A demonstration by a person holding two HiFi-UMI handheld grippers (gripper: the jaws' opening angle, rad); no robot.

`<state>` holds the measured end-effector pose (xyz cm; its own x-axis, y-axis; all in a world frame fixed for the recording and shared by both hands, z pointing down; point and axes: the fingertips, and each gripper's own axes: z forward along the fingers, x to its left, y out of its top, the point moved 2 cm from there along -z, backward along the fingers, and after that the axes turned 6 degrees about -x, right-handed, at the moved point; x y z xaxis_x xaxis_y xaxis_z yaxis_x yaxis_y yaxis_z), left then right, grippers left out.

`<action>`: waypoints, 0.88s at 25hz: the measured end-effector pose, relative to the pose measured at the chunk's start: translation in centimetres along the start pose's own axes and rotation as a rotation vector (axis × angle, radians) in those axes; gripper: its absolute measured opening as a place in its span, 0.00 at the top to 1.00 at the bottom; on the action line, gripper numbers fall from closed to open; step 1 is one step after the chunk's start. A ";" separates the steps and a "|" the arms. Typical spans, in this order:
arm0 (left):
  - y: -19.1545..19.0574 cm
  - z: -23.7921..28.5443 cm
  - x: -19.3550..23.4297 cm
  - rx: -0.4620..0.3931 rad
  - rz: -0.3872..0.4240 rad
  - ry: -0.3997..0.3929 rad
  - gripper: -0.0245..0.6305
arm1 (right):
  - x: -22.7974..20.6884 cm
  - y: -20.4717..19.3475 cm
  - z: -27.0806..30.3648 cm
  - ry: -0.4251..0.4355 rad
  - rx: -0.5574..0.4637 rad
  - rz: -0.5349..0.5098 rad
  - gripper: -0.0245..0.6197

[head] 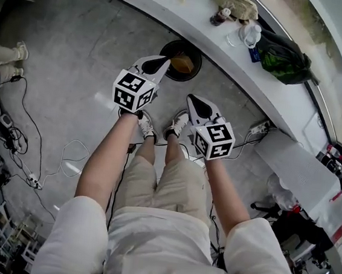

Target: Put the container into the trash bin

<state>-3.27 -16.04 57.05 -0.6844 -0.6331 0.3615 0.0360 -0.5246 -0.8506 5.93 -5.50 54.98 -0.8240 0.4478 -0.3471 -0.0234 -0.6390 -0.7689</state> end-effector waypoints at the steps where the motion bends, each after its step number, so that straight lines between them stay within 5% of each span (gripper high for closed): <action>1: 1.1 -0.5 -0.2 -0.014 0.012 0.007 0.94 | 0.1 0.8 -0.4 -0.001 -0.010 -0.002 0.96; 15: 13.4 -9.7 -4.7 -0.253 0.099 0.112 0.93 | 0.3 11.2 -8.0 -0.018 -0.161 -0.045 0.96; 22: 19.2 -13.4 -7.8 -0.354 0.144 0.079 0.94 | 1.9 15.7 -10.8 0.011 -0.227 -0.116 0.96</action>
<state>-6.98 -13.49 32.80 -0.7453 -0.6327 0.2104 -0.1083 -0.1966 -0.9745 10.10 -7.92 36.38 -0.8168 0.5178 -0.2544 0.0114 -0.4263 -0.9045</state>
